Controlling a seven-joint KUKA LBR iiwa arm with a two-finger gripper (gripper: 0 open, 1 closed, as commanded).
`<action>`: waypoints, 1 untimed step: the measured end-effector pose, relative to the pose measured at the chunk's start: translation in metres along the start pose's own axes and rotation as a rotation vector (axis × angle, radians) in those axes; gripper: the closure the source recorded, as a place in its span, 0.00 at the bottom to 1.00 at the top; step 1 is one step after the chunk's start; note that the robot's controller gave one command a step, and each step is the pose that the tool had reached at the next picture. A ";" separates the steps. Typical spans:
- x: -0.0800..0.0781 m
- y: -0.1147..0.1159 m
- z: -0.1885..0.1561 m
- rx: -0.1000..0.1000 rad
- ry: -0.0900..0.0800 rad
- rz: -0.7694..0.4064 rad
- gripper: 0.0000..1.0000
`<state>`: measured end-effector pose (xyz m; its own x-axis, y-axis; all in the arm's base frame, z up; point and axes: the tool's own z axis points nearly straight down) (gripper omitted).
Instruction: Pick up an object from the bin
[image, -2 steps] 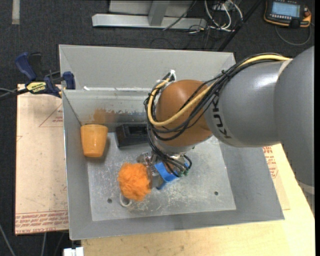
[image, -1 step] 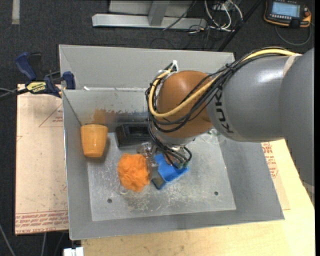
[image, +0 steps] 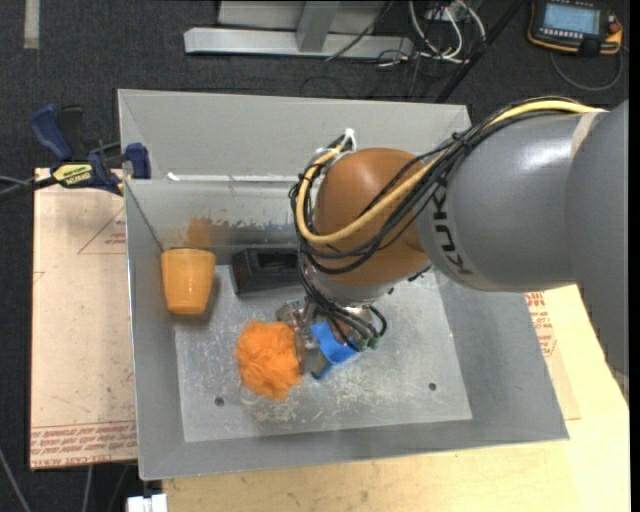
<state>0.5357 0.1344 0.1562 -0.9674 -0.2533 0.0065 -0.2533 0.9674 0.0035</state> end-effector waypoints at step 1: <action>-0.011 -0.010 -0.029 0.002 -0.037 -0.060 1.00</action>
Offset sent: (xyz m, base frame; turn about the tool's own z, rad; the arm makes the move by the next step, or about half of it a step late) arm -0.0119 0.0250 0.1940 -0.1387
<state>0.5495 0.1271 0.1847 -0.9500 -0.3106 -0.0311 -0.3108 0.9505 0.0005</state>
